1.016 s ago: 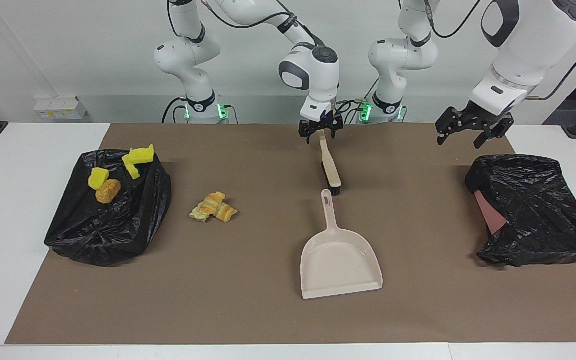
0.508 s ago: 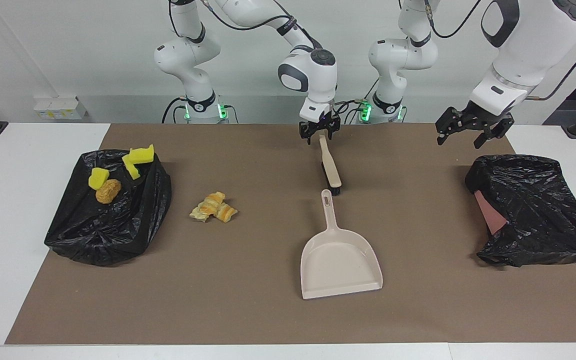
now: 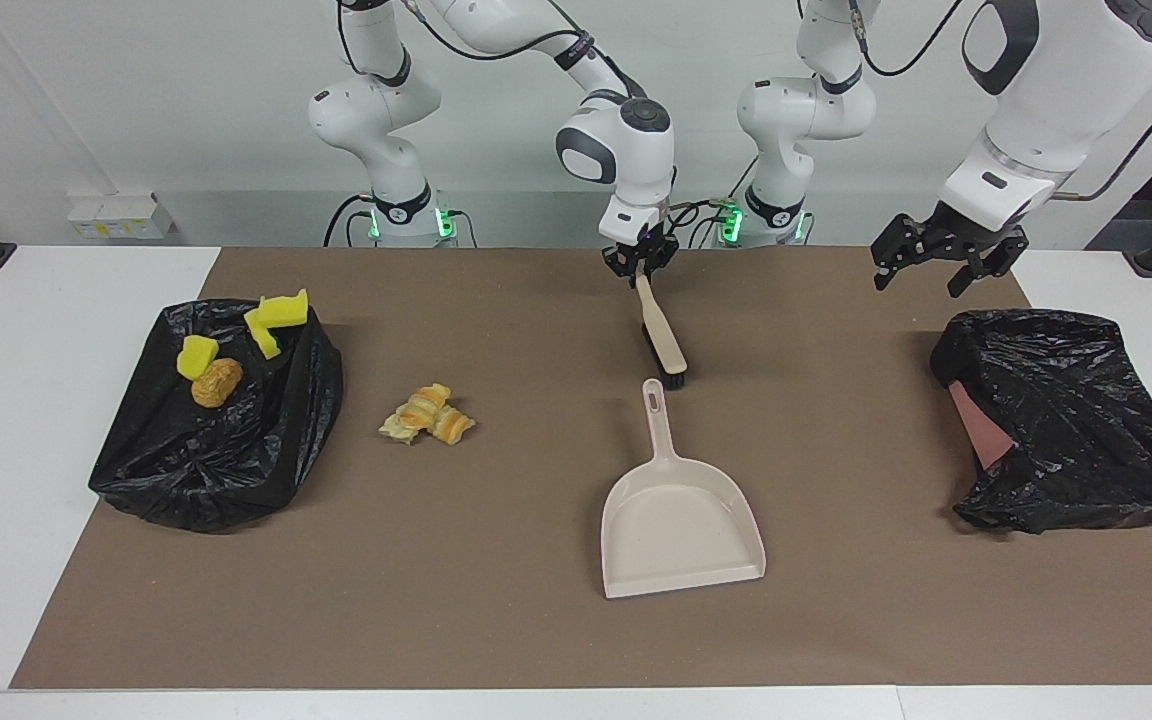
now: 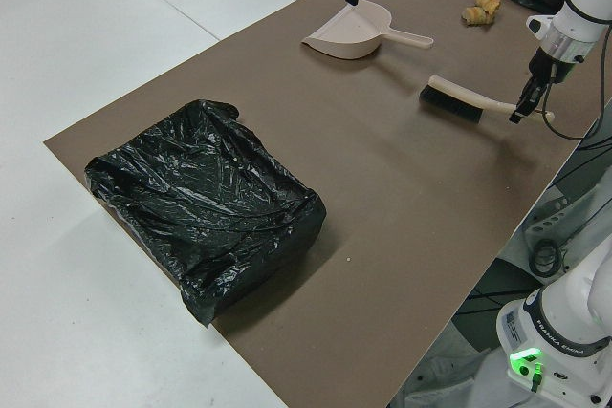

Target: Sweep and dump trash in bin

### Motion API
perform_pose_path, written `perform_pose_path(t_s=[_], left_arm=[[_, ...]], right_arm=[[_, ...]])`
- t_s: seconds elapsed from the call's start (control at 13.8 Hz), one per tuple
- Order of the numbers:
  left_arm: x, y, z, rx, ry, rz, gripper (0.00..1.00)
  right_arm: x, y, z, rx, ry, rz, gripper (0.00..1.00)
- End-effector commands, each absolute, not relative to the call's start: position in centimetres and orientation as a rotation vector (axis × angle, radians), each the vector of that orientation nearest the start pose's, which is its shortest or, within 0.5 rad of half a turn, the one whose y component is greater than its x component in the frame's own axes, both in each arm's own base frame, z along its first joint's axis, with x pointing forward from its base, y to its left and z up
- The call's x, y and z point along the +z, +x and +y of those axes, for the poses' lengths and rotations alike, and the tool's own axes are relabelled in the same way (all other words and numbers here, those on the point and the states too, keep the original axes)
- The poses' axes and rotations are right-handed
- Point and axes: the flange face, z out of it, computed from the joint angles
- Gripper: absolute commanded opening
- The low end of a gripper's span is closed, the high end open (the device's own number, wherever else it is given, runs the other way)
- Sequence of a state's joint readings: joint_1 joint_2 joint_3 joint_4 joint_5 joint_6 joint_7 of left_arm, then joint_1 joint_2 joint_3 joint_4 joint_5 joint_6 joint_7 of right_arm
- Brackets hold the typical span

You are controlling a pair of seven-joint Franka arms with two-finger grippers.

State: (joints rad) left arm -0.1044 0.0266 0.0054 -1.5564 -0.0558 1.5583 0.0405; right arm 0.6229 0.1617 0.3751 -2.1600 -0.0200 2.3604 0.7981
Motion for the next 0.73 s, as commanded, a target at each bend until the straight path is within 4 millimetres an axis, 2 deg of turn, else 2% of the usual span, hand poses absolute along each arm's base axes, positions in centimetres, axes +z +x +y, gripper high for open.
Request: perform_pose_path(t_s=[0.0, 0.44, 0.65], left_arm=[[61.6, 55.2, -5.7, 0.043, -3.173, 0.236, 1.00], [61.6, 55.2, -5.7, 0.043, -3.173, 0.237, 1.00], [61.6, 55.2, -5.7, 0.043, -3.173, 0.236, 1.00]], right_arm=[[35.0, 31.9, 46.3, 0.030, -3.073, -0.289, 0.00], [43.0, 34.4, 39.1, -0.010, -3.145, -0.204, 0.00], [47.0, 37.5, 32.4, -0.012, -3.193, -0.115, 0.00]])
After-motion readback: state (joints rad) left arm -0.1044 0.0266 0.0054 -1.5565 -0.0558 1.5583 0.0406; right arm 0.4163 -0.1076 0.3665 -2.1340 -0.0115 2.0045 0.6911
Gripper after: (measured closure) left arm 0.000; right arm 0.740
